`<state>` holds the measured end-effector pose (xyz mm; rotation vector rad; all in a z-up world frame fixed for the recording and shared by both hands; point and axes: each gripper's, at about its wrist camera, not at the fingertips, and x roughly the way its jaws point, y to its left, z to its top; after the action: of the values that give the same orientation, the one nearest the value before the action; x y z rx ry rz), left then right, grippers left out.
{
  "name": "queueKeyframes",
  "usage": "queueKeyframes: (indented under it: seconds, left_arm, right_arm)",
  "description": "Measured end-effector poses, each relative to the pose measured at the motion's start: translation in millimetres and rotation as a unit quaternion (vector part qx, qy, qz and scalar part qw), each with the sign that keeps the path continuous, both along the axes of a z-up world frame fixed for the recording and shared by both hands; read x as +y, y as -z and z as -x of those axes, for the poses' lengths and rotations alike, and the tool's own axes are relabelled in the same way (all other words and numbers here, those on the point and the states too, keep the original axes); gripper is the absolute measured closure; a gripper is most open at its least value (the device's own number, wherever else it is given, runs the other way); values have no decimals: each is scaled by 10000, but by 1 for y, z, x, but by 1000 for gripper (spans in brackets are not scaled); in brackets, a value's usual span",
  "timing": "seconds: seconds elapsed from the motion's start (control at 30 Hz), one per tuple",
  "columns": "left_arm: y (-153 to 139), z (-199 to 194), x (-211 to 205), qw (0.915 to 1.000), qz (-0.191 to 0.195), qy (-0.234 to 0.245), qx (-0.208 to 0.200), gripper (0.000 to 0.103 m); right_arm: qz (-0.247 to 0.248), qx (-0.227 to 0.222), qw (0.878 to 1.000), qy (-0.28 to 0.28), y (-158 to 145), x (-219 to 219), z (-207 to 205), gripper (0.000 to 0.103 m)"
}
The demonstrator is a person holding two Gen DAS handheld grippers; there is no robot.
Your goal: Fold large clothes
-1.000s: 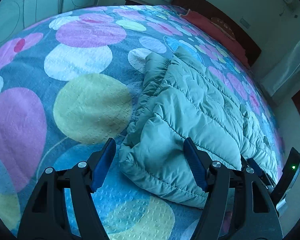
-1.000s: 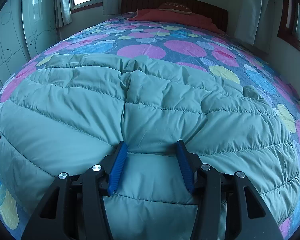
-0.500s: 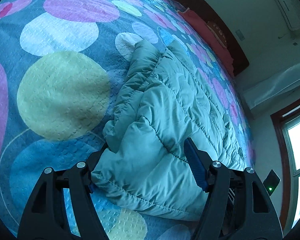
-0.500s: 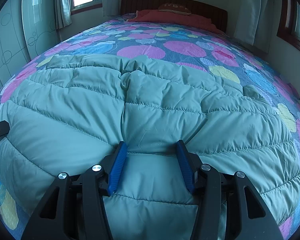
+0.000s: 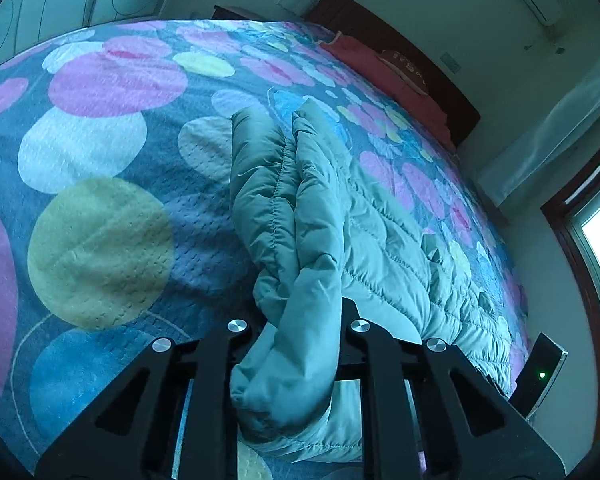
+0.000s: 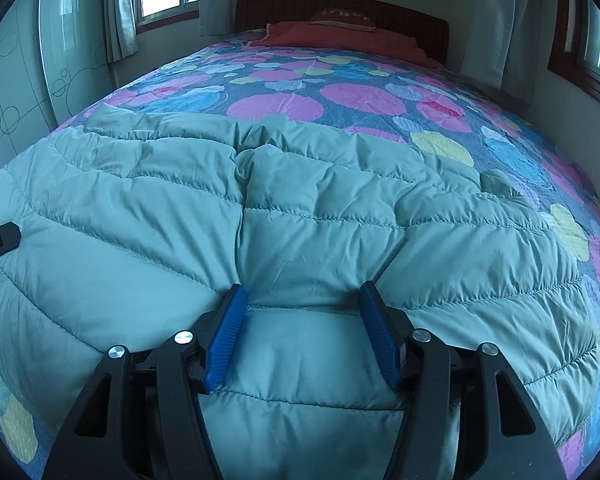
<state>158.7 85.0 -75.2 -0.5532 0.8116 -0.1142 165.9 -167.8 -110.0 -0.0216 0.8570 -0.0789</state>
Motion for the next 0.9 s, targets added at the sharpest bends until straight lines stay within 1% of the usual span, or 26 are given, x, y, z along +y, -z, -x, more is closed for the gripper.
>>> queueKeyframes:
  seconds: [0.1, 0.2, 0.27, 0.5, 0.6, 0.7, 0.8, 0.9]
  left_arm:
    - [-21, 5, -9, 9996, -141, 100, -221, 88]
    - [-43, 10, -24, 9986, -224, 235, -428, 88]
    - [-56, 13, -37, 9973, -357, 338, -554, 88]
    - [-91, 21, -100, 9882, -789, 891, -962, 88]
    - [-97, 24, -132, 9832, -970, 1142, -1045, 88]
    - [-99, 26, -170, 9780, -1167, 1386, -1037, 88]
    - [-92, 28, -206, 9729, -1354, 1596, -985, 88]
    - [-80, 30, -239, 9688, -1461, 1808, -856, 88]
  right_arm:
    - [-212, -49, 9998, 32, -7, -8, 2, 38]
    - [-238, -116, 9996, 80, -15, -16, 8, 38]
    - [-304, -147, 9994, 124, -20, -24, 14, 38]
    - [-381, -347, 9978, 421, -41, -67, 39, 38]
    - [-434, -425, 9962, 620, -47, -93, 54, 38]
    - [-437, -470, 9942, 858, -51, -122, 68, 38]
    - [-464, -450, 9914, 1139, -51, -153, 82, 38]
    - [-493, -384, 9877, 1435, -47, -184, 93, 38]
